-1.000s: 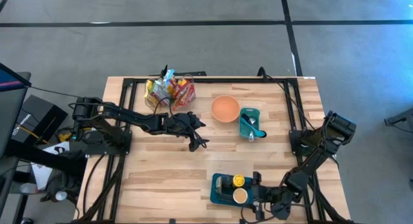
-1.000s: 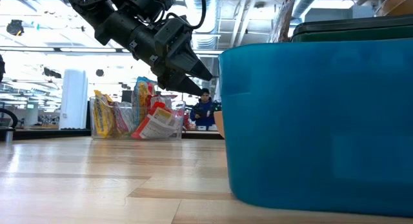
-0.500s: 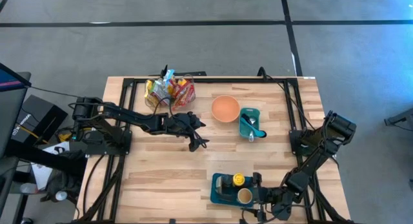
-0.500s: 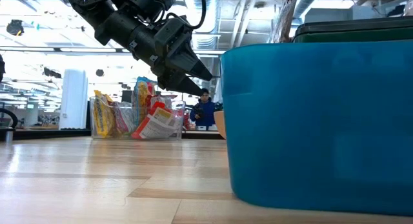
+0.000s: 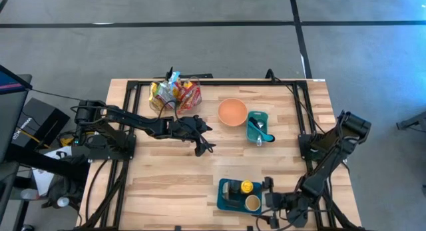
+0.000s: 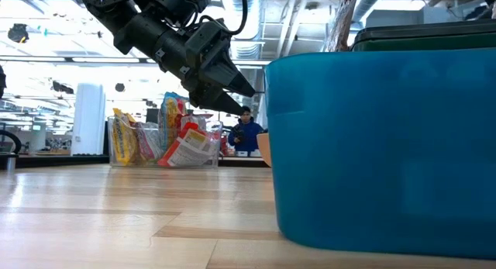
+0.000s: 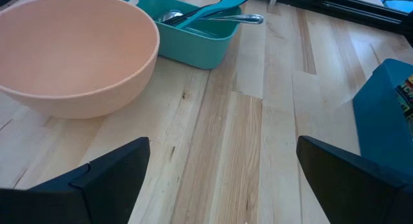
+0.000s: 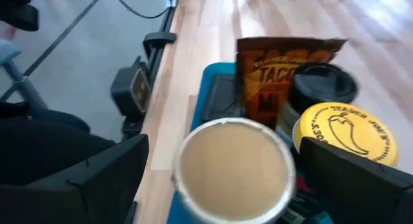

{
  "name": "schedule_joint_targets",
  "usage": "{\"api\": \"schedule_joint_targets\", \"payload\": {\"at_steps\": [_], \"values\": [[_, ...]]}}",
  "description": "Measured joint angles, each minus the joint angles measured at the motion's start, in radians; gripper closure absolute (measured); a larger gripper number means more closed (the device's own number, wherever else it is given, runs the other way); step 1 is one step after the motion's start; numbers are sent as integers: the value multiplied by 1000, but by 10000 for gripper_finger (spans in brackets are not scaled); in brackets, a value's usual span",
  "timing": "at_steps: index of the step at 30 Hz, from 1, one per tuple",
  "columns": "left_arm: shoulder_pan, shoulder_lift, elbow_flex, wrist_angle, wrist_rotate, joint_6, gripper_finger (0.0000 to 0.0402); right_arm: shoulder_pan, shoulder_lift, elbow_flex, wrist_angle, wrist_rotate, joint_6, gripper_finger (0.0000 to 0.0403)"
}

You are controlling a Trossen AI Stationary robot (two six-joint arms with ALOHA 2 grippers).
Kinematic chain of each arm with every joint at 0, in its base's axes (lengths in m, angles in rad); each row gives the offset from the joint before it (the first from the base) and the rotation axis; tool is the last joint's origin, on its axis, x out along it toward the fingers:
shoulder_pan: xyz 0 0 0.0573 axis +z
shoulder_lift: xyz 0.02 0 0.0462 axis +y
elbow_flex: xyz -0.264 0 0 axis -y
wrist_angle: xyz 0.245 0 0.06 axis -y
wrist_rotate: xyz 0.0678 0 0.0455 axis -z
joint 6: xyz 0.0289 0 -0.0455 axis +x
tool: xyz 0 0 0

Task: Pick & Place Food Item
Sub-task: Put the gold seasoning bottle into the blue bin, then return to Home Position

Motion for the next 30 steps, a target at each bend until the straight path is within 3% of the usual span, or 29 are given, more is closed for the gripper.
{"api": "schedule_joint_targets", "payload": {"at_steps": [21, 30], "values": [[0, 0, 0, 29, 0, 0, 16, 7, -89, 0, -1, 63, -76, 5], [0, 0, 0, 105, 0, 0, 64, -27, -133, 0, 12, 63, -149, 5]]}}
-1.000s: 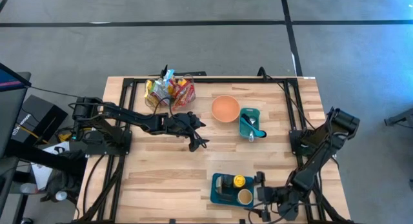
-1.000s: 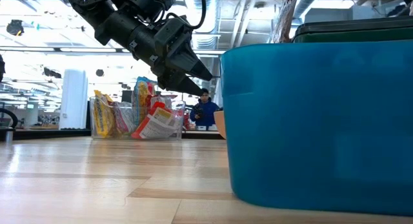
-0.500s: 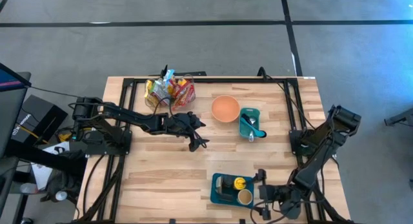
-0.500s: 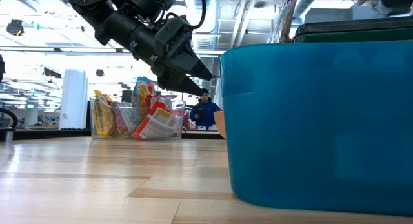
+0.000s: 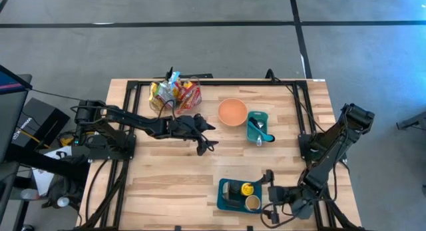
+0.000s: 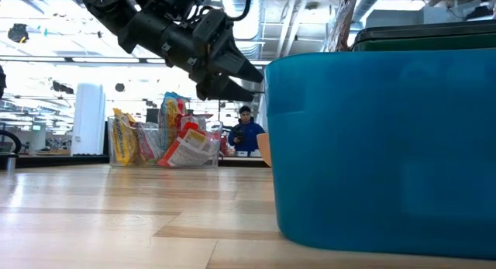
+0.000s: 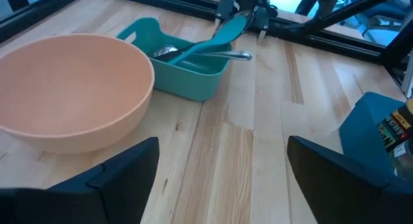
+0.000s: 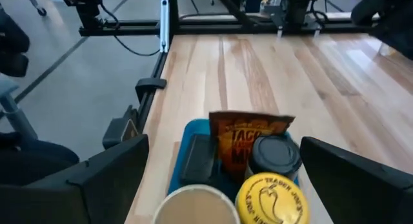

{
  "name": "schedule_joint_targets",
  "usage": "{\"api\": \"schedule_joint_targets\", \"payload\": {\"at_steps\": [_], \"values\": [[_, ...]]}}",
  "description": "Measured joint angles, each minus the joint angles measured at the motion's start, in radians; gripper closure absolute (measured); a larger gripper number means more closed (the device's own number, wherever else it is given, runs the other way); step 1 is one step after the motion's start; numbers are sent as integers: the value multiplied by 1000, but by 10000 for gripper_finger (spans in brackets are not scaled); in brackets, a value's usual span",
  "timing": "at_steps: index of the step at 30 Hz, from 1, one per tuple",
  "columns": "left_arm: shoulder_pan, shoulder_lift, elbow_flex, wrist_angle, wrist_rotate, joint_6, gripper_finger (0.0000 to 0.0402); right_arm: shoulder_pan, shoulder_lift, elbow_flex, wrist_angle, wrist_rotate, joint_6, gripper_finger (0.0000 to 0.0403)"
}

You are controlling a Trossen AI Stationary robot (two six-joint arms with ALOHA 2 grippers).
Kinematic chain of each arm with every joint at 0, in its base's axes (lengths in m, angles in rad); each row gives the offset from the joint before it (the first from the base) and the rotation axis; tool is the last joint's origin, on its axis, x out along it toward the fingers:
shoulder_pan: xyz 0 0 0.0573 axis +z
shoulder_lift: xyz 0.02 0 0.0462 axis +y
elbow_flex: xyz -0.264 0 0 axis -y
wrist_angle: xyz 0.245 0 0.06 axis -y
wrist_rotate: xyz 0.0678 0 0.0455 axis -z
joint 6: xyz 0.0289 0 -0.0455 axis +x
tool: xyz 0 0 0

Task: Pick & Place Food Item
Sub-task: Return to Home Position

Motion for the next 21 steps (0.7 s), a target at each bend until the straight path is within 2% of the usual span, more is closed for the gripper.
{"api": "schedule_joint_targets", "payload": {"at_steps": [8, 15, 21], "values": [[0, -17, 1, 9, 0, 0, 112, -54, -10, 0, 28, 0, -8, 7], [6, -118, 1, -18, 0, 0, 146, -121, -10, 0, 42, -3, -13, 10], [6, -201, 0, -47, 0, 1, 182, -196, -13, 0, 59, -1, -110, 31]]}}
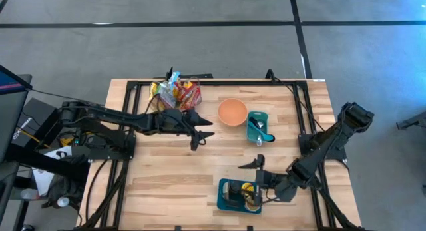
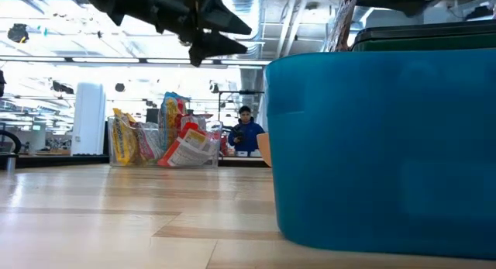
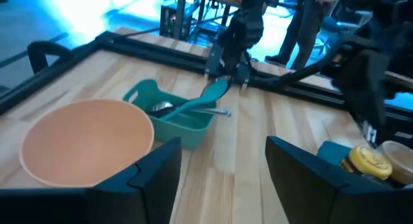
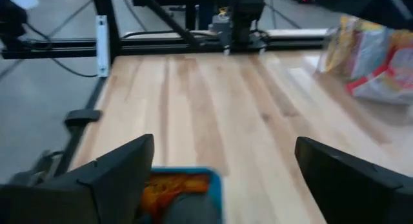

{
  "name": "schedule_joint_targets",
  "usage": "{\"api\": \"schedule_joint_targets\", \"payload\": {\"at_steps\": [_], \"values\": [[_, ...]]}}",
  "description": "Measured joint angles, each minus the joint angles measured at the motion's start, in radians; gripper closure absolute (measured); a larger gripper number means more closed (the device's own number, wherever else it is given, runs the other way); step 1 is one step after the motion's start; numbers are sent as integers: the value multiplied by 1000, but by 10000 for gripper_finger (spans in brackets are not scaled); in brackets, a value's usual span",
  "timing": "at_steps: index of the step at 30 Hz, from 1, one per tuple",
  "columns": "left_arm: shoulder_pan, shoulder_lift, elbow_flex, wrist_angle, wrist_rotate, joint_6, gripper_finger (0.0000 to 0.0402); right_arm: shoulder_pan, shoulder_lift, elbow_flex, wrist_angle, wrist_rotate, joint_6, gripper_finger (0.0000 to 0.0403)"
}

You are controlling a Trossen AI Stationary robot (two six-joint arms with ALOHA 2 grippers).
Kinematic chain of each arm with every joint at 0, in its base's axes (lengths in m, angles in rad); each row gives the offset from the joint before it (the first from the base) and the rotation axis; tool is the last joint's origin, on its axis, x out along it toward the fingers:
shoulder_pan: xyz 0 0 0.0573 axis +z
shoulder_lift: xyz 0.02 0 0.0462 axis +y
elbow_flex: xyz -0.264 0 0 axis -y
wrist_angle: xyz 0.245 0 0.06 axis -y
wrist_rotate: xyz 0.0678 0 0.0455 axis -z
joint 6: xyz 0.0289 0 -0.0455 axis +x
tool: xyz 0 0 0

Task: Pick & Place Food Item
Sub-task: Return to Home Position

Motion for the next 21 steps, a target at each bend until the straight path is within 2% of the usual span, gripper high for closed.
{"api": "schedule_joint_targets", "payload": {"at_steps": [3, 9, 19, 21], "values": [[0, -33, 0, -16, 0, 1, 199, -43, -20, 0, 5, -12, -56, 60], [0, -63, 0, -24, 0, 2, 233, -136, -89, 0, 4, -141, -142, 152], [28, -70, 0, -91, 0, 3, 287, -303, -205, 0, -45, -348, -220, 368], [44, -72, 0, -90, 0, 2, 298, -337, -226, 0, -54, -379, -235, 393]]}}
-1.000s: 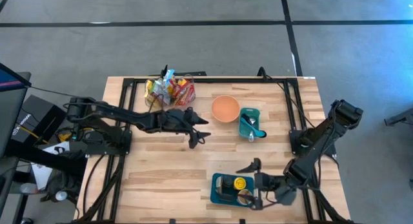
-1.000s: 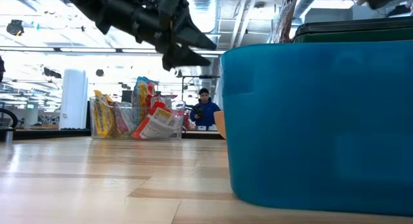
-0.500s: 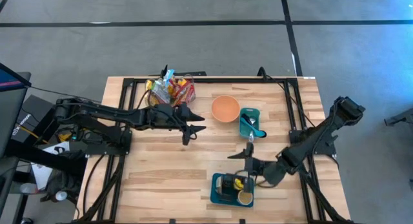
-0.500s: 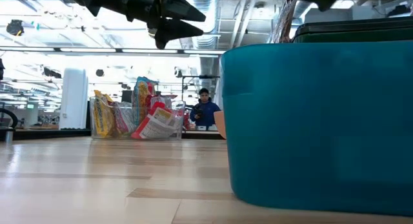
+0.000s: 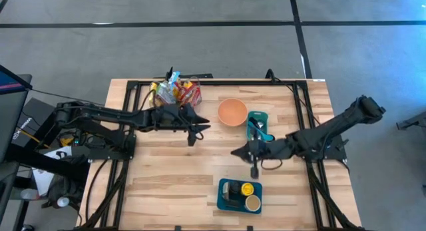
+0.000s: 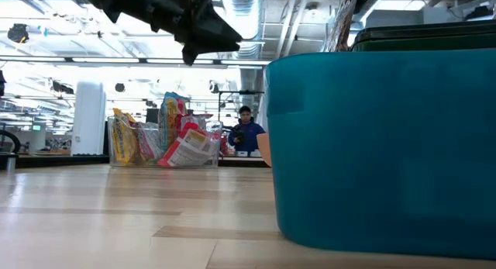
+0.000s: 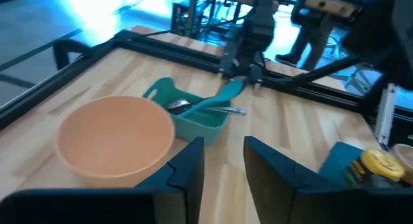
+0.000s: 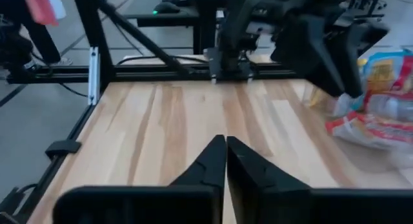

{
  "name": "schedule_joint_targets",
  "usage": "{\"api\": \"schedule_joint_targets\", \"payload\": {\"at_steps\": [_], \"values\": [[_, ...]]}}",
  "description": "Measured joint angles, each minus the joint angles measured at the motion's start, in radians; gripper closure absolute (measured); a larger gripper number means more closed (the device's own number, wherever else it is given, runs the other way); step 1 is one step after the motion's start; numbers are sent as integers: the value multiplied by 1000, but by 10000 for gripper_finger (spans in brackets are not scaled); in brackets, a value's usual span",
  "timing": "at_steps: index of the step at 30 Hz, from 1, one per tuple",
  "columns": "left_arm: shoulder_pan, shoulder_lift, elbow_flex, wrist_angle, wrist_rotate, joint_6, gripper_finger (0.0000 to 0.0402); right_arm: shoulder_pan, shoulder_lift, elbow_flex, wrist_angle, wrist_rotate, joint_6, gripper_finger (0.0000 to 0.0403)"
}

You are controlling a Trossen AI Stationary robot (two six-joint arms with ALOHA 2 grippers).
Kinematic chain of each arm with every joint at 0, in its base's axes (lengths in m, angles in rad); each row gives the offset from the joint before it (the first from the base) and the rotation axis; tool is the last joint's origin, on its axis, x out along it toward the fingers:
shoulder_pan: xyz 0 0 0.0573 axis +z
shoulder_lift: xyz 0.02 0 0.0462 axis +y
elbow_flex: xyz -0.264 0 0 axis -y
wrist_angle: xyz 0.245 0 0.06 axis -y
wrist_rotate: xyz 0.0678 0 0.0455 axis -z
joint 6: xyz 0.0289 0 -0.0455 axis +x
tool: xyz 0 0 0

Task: Pick & Place Food Item
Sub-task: Return to Home Position

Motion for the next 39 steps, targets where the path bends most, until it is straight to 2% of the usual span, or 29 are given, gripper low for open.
{"api": "schedule_joint_targets", "payload": {"at_steps": [5, 8, 17, 20, 39], "values": [[44, -11, 0, -3, 0, -2, 317, -94, -60, 0, -42, -43, -3, 382], [75, -29, 0, -22, 0, -1, 326, -156, -91, 0, -72, -74, -16, 393], [130, -190, 0, -139, 0, 0, 384, -278, -210, 0, -148, -100, -56, 401], [130, -251, 0, -168, 0, 1, 399, -290, -256, 0, -190, -95, -56, 401], [126, -648, 0, -402, 0, 7, 401, -245, -512, 0, -351, -92, -53, 402]]}}
